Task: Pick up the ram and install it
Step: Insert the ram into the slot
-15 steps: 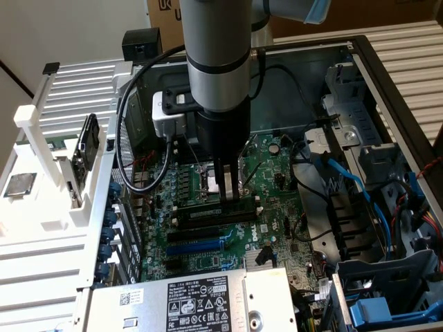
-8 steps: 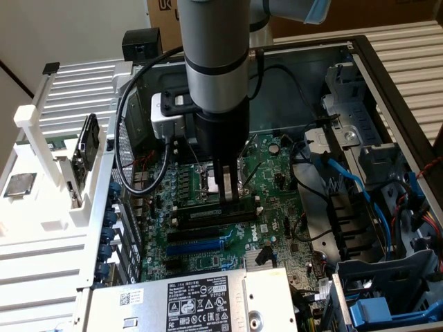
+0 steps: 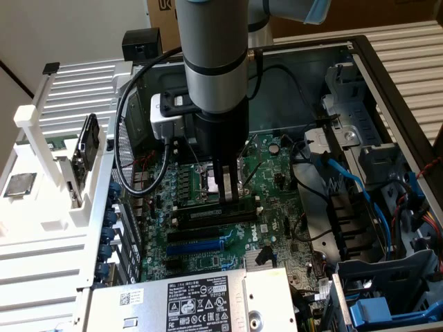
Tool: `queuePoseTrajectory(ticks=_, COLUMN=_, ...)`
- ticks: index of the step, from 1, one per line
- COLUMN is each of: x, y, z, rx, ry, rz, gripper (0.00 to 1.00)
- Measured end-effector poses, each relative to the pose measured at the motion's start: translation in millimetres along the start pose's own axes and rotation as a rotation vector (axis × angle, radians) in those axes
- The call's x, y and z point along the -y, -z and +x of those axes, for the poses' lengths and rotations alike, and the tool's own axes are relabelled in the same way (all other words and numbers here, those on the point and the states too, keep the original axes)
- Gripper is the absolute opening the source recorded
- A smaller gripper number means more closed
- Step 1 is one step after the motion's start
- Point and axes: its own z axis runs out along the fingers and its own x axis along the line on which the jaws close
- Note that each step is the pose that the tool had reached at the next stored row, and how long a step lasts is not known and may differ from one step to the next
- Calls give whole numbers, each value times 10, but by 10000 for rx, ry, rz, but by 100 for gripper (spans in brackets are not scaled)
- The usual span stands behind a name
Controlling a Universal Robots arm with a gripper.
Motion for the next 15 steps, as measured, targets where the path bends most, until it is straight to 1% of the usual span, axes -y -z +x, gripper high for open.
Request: queuePoseTrajectory(ticks=15, x=-2, y=1, z=13, rx=4, ry=-1, rz=0, gripper=12)
